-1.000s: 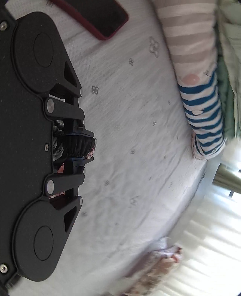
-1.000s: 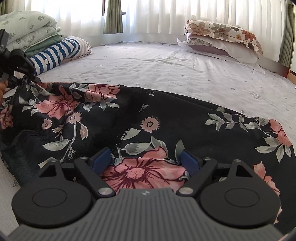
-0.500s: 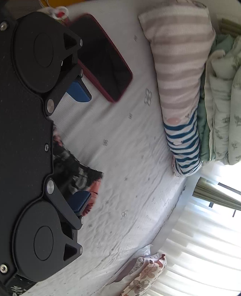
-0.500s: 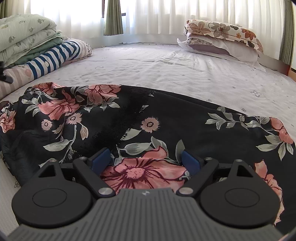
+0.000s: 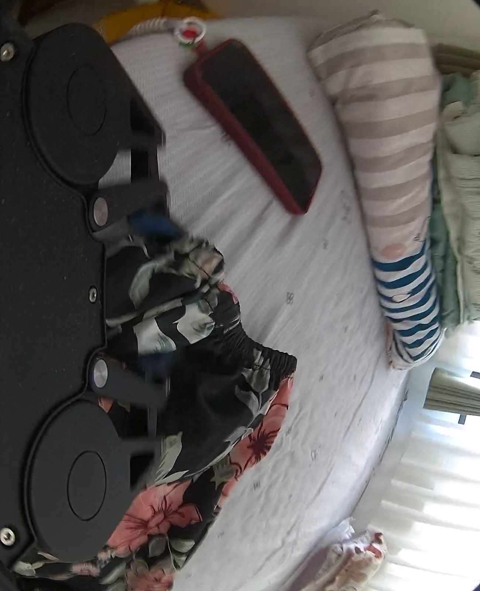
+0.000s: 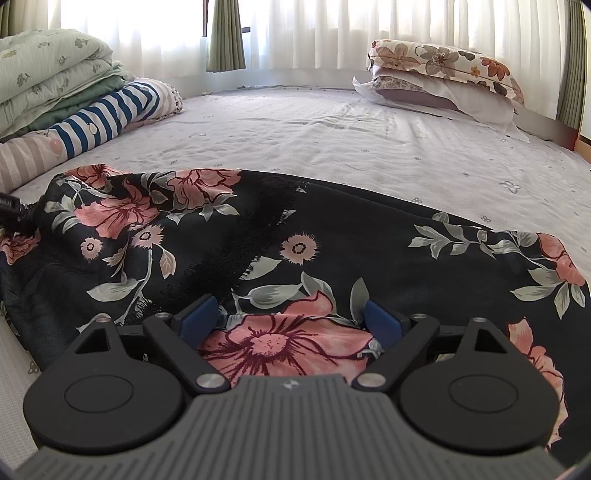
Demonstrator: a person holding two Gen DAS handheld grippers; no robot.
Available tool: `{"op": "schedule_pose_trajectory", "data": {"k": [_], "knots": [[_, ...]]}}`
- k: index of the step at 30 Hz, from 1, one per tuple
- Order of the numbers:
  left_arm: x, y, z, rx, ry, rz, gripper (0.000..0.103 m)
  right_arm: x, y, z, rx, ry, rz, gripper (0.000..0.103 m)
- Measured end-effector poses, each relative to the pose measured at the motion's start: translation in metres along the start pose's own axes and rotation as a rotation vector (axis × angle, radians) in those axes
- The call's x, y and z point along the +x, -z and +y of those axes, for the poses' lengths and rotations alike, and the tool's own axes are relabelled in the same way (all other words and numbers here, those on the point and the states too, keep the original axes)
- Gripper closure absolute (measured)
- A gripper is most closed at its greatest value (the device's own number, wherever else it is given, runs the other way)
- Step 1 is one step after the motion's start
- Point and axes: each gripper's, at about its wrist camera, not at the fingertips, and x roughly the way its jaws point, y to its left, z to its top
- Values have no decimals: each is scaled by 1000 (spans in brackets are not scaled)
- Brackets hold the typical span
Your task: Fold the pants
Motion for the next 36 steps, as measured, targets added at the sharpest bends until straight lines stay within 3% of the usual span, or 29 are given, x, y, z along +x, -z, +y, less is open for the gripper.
{"op": "schedule_pose_trajectory", "data": {"k": [2, 4, 7, 10, 15, 18, 22, 25, 28, 31, 33, 36], "knots": [[-5, -1, 5, -72, 86, 17, 90, 0, 0, -1, 4, -4, 2, 9], [-11, -4, 10, -141, 120, 24, 90, -2, -4, -3, 22, -22, 12, 8], [-28, -7, 7, -156, 125, -23, 90, -16, -9, -15, 97, -89, 6, 8], [-48, -12, -3, -149, 170, -71, 91, -38, -5, -29, 157, -96, -30, 8], [-94, -19, -57, -96, 342, -149, 91, -80, 0, -65, 221, -40, -69, 8], [-123, -9, -119, 30, 484, -171, 91, -103, 7, -97, 312, 9, -82, 8], [-161, 44, -218, 326, 664, -155, 91, -136, 26, -138, 419, 79, -108, 8], [-167, 101, -272, 491, 766, 2, 91, -157, 42, -163, 450, 147, -115, 8], [-162, 156, -298, 589, 803, 146, 90, -170, 55, -182, 462, 202, -108, 8], [-164, 188, -303, 639, 847, 218, 81, -176, 65, -194, 460, 236, -99, 8], [-171, 197, -296, 641, 871, 240, 55, -175, 68, -199, 468, 225, -98, 8], [-179, 190, -272, 627, 894, 237, 38, -171, 68, -198, 472, 187, -108, 8]]}}
